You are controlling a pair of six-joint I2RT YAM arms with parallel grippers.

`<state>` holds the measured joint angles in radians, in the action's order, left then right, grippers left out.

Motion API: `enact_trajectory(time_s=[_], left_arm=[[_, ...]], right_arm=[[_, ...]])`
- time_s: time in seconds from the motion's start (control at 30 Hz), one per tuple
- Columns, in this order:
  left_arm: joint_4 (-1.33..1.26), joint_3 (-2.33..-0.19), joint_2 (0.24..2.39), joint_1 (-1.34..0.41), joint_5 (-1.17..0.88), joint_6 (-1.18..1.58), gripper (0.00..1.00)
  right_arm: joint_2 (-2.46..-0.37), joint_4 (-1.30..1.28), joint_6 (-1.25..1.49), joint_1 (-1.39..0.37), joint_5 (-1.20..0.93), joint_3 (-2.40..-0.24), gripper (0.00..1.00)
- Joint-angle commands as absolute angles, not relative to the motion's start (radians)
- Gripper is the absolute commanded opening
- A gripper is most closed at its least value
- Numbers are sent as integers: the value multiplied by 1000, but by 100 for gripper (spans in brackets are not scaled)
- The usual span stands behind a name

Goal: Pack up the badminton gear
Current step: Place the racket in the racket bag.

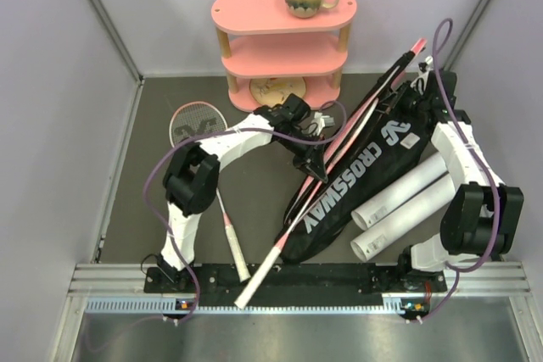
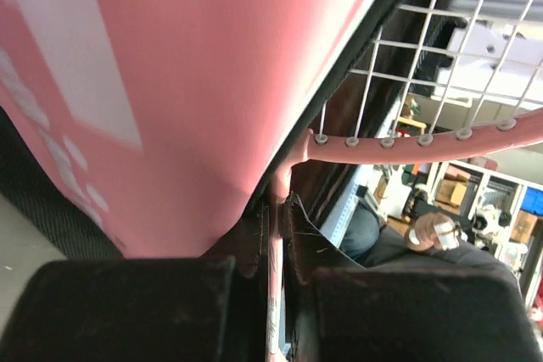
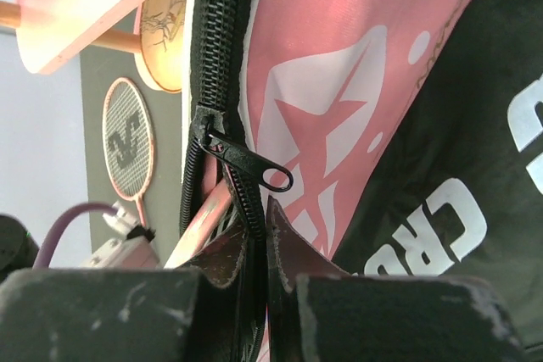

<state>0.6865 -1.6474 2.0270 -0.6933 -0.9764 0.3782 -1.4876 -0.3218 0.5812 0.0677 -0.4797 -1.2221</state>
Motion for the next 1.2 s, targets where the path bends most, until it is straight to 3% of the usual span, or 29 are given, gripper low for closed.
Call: enact_trajectory(time_s=[0.0, 0.27, 0.5, 0.6, 0.63, 0.7, 0.87, 1.17], left_arm=[[863, -1860, 2132, -689, -888, 357, 0], [801, -2141, 2267, -695, -755, 522, 0], [758, -2263, 2387, -696, -724, 613, 0], [719, -2270, 2359, -710, -692, 592, 11], [721, -2270, 2341, -712, -672, 574, 26], [762, -2241, 2262, -719, -626, 479, 37], [736, -1908, 1984, -747, -600, 335, 59], [727, -1337, 1451, -943, -233, 278, 65]], right_arm=[[-1421, -213, 531, 37, -581, -1174, 0], [-1378, -209, 575, -31, -601, -1055, 0], [-1313, -255, 572, -57, -606, -1055, 0], [-1308, -273, 581, -57, -575, -1049, 0], [-1316, -278, 580, -55, -571, -1052, 0], [-1330, -314, 583, -48, -529, -1074, 0], [-1391, -347, 630, -41, -466, -1103, 0], [-1462, -377, 673, -46, -417, -1153, 0]])
